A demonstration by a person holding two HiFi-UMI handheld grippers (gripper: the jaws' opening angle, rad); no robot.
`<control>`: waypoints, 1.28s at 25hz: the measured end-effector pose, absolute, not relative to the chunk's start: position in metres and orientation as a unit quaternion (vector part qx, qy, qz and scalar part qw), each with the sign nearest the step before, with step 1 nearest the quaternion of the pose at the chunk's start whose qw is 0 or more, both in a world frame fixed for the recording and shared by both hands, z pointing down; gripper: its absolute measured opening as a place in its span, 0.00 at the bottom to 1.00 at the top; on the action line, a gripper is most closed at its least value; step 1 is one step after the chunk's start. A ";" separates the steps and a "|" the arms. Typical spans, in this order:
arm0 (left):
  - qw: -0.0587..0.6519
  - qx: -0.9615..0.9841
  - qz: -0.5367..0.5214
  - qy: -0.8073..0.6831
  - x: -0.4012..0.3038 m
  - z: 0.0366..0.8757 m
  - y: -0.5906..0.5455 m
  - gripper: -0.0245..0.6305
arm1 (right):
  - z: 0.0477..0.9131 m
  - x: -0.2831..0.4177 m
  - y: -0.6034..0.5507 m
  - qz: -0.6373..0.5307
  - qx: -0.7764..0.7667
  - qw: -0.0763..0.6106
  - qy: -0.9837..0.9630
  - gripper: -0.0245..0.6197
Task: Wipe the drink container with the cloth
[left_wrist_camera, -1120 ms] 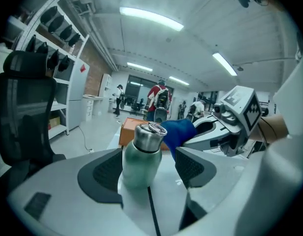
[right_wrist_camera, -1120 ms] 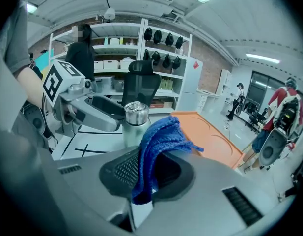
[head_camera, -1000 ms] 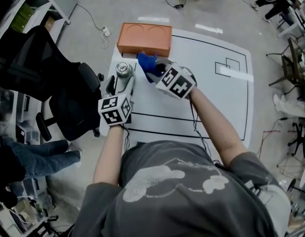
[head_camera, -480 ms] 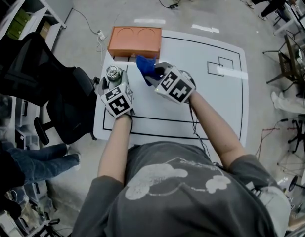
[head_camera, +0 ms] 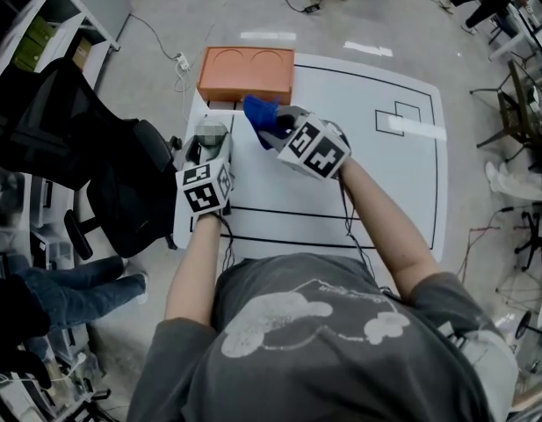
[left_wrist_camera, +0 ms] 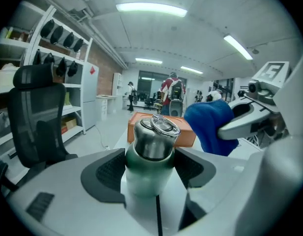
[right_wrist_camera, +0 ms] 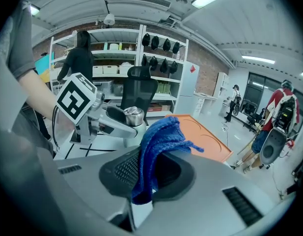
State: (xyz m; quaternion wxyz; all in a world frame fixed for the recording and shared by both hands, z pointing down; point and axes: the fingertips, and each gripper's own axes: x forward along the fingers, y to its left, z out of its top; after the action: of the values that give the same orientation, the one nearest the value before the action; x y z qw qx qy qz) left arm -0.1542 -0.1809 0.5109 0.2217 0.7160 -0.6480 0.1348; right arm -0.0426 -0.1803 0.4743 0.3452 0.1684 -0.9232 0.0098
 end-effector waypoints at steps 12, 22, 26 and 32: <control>0.168 0.879 0.208 -0.395 -0.138 0.509 -0.181 0.51 | 0.473 -0.085 -0.194 0.015 0.123 0.337 -0.934 0.10; 0.122 0.935 0.281 -0.179 -0.141 0.508 -0.177 0.51 | 0.487 -0.123 -0.194 0.014 -0.014 0.352 -0.936 0.10; 0.112 0.941 0.285 -0.142 -0.142 0.510 -0.178 0.51 | 0.506 -0.126 -0.200 0.015 -0.023 0.376 -0.926 0.10; 0.109 0.949 0.264 -0.137 -0.144 0.509 -0.179 0.51 | 0.536 -0.126 -0.205 0.039 -0.024 0.401 -0.915 0.10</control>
State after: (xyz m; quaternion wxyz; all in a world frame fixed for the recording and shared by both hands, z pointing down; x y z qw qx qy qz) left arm -0.1437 -0.1791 0.5093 0.1086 0.9486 -0.1371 0.2638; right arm -0.1265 -0.2053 0.5356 0.4008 -0.0235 -0.9150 0.0392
